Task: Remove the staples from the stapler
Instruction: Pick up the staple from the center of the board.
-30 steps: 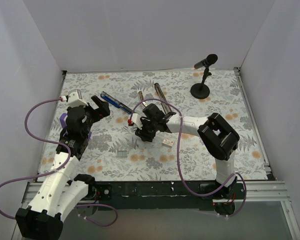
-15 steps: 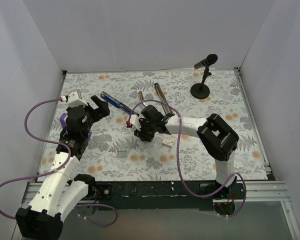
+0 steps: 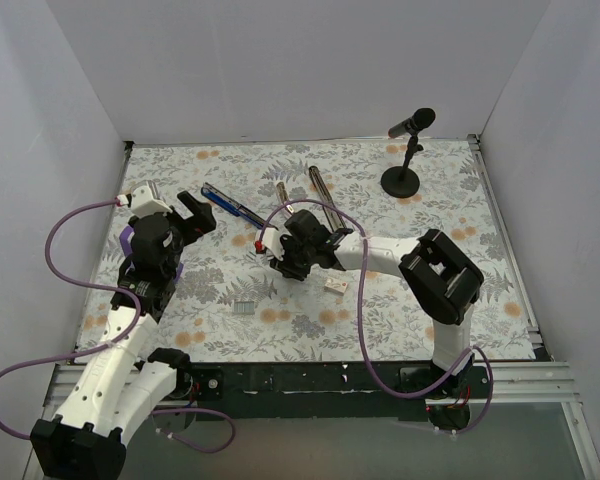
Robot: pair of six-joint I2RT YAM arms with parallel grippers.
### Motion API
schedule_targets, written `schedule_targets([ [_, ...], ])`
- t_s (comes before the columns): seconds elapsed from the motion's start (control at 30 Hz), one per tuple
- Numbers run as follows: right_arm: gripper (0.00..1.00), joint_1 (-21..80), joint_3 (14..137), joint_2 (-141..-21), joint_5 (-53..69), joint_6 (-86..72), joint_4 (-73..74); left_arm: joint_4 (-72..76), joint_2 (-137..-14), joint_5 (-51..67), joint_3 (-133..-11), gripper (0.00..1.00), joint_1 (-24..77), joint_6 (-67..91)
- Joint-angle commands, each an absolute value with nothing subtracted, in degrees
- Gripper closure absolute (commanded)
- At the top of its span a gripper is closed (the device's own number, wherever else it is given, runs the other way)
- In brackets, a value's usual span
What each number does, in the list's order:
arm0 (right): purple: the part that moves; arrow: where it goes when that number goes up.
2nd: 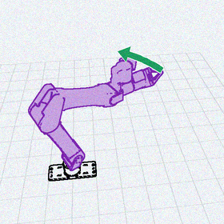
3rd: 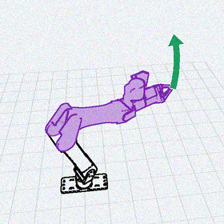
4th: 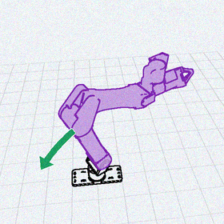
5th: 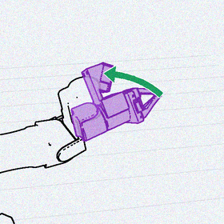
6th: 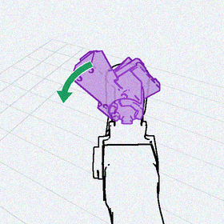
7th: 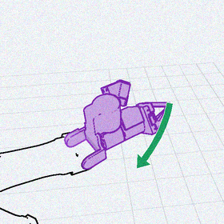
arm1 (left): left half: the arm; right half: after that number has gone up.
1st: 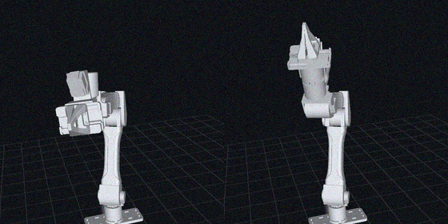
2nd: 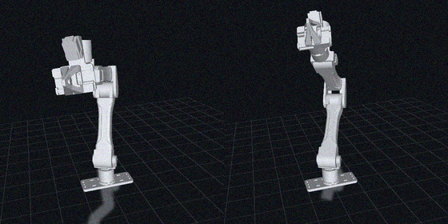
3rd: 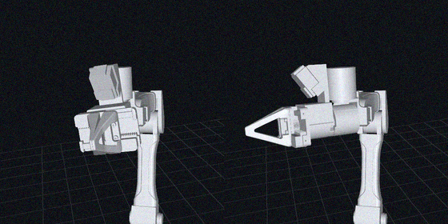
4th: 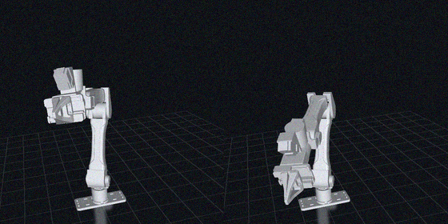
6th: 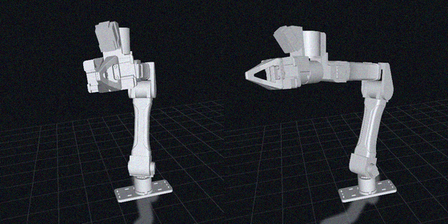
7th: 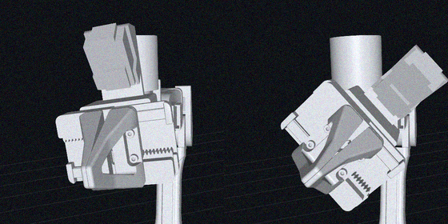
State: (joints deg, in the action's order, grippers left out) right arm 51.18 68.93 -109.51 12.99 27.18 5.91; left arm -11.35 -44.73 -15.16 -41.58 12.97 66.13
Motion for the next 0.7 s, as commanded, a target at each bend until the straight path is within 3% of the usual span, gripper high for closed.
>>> schedule_targets([
  [0.0,0.61,51.5,68.99,-105.65,12.66,26.9,4.04,-12.13,-43.42,-17.66,-41.4,0.02,12.92,66.27],
  [0.4,0.62,51.77,69.96,-105.04,14.58,26.19,5.71,-12.3,-43.42,-18.46,-41.57,0.02,13.01,66.44],
  [0.67,0.62,56.77,65.57,-101.78,20.47,22.59,-3.85,-15.12,-43.6,-23.99,-43.24,0.02,13.01,69.17],
])
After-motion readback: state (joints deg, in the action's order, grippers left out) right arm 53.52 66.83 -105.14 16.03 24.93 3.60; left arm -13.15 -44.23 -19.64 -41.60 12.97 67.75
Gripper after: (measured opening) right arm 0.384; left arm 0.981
